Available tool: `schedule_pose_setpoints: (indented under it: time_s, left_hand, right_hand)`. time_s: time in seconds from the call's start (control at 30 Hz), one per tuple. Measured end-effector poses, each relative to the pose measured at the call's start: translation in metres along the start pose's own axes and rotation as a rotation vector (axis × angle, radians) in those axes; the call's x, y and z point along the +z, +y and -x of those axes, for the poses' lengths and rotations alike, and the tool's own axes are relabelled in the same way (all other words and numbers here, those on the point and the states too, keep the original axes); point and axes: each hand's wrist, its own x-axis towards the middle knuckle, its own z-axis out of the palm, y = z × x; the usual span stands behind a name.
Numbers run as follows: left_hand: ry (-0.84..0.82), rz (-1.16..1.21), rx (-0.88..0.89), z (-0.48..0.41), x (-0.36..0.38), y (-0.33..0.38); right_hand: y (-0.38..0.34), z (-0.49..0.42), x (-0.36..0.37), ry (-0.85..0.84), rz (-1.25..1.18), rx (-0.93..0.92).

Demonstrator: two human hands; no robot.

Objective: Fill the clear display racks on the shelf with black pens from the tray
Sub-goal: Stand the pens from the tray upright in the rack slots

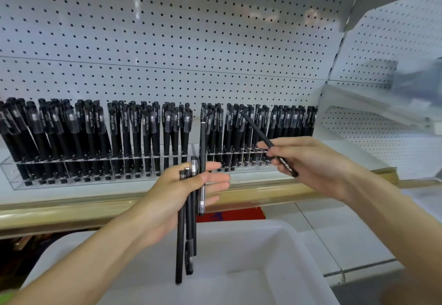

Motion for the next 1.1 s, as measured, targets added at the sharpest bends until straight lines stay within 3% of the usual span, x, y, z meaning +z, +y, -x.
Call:
schedule_pose_setpoints:
  time_s: [0.13,0.37,0.57,0.77,1.1]
  left_hand:
    - [-0.009,0.032,-0.008,-0.001,0.004,0.000]
    - [0.009,0.048,-0.007,-0.003,0.011,0.005]
    - [0.028,0.070,-0.017,-0.004,0.010,0.005]
    - [0.053,0.072,-0.027,0.000,0.006,0.004]
    - [0.066,0.023,-0.036,0.002,-0.002,0.004]
  right_hand:
    - [-0.015,0.005,-0.014,0.007,0.058,-0.089]
    - [-0.038,-0.005,-0.024,0.208,0.054,-0.249]
    - [-0.044,-0.022,-0.023,0.138,-0.065,-0.317]
    - [-0.032,-0.040,-0.012,0.376,0.422,-0.544]
    - [-0.024,-0.057,0.004,0.404,0.427,-0.742]
